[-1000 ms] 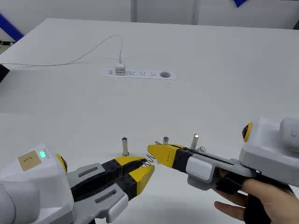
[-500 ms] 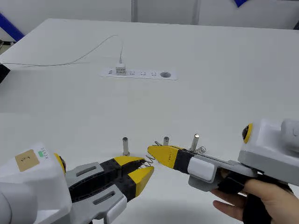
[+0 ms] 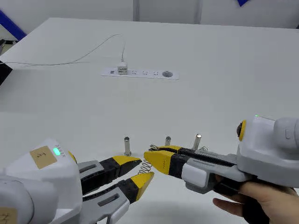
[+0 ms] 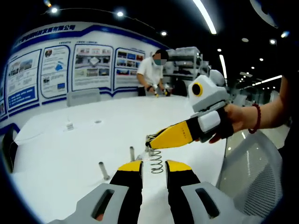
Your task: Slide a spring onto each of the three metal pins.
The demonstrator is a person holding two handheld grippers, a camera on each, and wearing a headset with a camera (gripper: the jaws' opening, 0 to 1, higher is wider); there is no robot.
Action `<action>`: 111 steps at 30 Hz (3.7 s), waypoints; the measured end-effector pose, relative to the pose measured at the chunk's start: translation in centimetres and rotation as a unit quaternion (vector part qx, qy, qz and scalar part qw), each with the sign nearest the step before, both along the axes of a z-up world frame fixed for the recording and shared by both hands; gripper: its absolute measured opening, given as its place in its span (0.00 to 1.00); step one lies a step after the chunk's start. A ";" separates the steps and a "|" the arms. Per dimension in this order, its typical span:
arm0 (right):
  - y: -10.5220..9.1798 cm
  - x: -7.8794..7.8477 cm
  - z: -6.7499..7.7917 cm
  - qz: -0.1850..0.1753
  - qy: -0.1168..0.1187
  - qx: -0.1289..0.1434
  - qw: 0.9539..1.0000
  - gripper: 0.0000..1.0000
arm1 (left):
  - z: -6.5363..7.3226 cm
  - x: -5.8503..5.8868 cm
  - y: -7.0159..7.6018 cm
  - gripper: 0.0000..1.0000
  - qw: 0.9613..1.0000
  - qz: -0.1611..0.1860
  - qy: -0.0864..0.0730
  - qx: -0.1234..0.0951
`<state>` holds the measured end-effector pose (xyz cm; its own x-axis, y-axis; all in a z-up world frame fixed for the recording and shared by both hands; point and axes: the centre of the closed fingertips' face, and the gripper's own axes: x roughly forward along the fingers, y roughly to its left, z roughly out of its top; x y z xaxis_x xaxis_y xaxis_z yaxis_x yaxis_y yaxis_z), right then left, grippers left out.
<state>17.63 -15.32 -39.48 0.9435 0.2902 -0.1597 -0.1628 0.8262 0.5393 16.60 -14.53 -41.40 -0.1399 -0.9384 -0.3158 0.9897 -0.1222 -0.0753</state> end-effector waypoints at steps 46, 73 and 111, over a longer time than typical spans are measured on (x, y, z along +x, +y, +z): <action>-4.7 7.3 -1.0 -0.043 -0.017 -0.190 0.981 0.11 | -3.9 3.4 0.8 0.69 0.996 0.061 -0.028 0.055; -5.5 10.8 -4.3 -0.040 0.011 -0.224 0.974 0.12 | -4.7 3.7 0.9 0.79 0.995 0.075 -0.017 0.066; -4.1 10.6 -7.5 0.003 0.049 -0.317 0.947 0.12 | -4.6 4.0 1.1 0.79 0.994 0.083 -0.014 0.070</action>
<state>28.20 -19.46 -47.02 0.9136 0.1118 -0.3909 -0.1434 0.9883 -0.0526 20.59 -13.40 -46.01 0.0233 -0.8947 -0.4461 0.9972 0.0523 -0.0528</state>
